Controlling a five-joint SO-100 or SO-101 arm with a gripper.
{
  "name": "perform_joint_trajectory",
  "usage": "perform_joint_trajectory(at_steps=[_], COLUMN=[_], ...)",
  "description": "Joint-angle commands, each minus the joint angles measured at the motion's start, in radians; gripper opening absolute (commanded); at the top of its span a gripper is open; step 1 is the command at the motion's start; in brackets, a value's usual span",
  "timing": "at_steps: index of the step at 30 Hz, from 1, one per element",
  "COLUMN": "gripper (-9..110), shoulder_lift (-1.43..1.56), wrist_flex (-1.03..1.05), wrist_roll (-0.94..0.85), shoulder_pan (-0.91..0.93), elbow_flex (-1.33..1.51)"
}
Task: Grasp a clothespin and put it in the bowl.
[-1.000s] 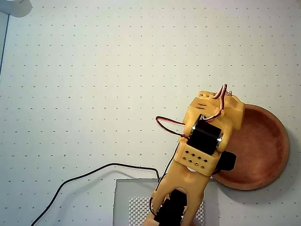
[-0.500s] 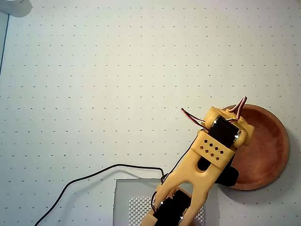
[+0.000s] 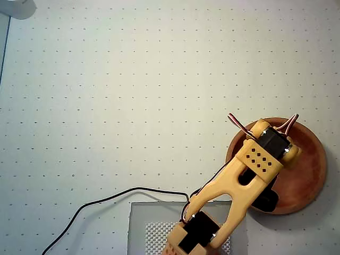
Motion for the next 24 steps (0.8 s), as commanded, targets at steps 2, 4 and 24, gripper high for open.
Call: perform_joint_trajectory(at_steps=[2,4,24], gripper=[-3,-3,-3], shoulder_lift=[-0.023,-0.040,-0.281], wrist_flex=[-0.012,-0.012,-0.209], wrist_roll=[-0.006,-0.006,-0.003], shoulder_pan=[0.029,0.037,0.041], elbow_flex=[-0.060,-0.064,-0.071])
